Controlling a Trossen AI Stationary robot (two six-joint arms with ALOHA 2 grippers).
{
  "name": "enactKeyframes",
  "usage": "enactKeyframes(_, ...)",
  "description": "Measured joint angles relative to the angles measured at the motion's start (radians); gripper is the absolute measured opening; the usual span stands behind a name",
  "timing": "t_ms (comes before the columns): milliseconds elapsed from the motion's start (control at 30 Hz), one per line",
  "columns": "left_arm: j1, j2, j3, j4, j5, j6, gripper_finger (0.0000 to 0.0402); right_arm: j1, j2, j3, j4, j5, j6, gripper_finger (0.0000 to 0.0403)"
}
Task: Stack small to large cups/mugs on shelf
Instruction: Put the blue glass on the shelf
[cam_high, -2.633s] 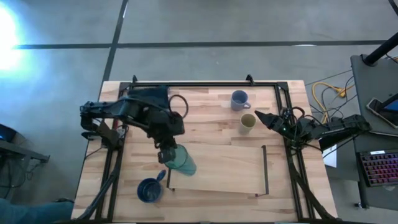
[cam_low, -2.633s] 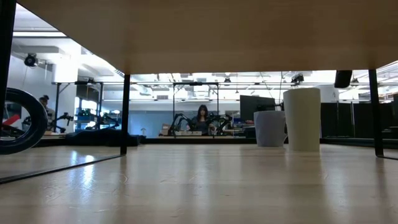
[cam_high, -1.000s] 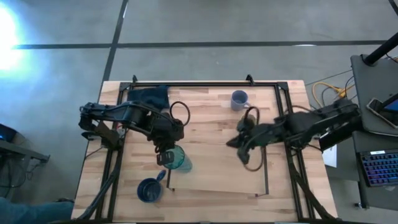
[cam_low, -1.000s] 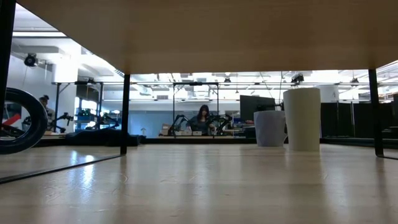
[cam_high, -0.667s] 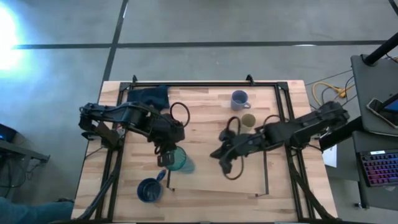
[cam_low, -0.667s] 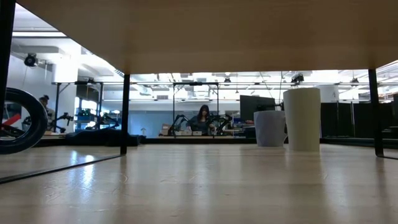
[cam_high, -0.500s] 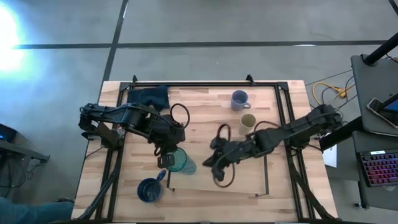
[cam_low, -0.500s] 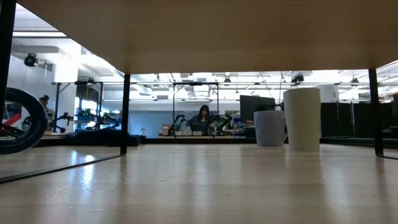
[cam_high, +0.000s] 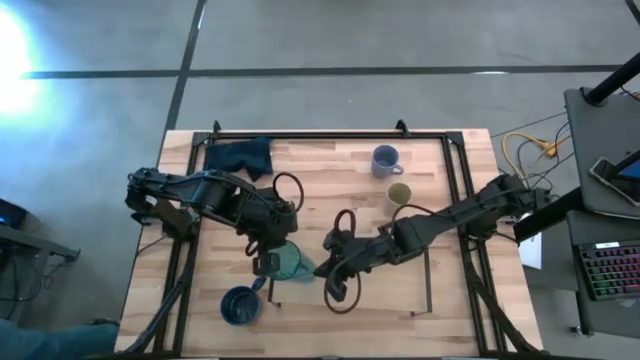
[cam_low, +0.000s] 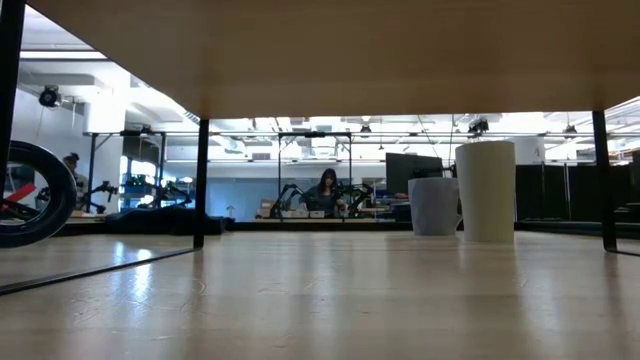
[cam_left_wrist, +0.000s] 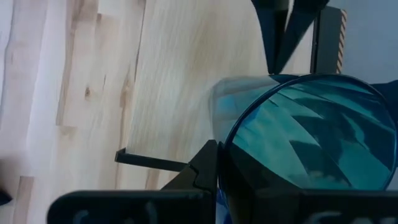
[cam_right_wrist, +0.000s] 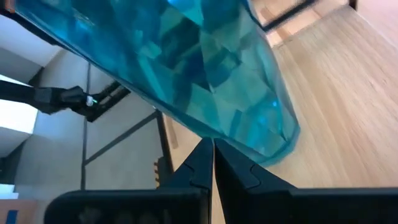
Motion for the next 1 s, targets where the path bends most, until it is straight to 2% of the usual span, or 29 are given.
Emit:
enactKeyframes(833,0.0,0.0,0.004,0.049,0.008,-0.004,0.0,0.0,0.003,-0.041,0.007,0.005,0.039,0.0009)
enactKeyframes(1000,0.0,0.0,0.006,0.065,0.01,-0.029,0.0028,-0.003,0.003,-0.044,0.039,0.011,0.028,0.0009)
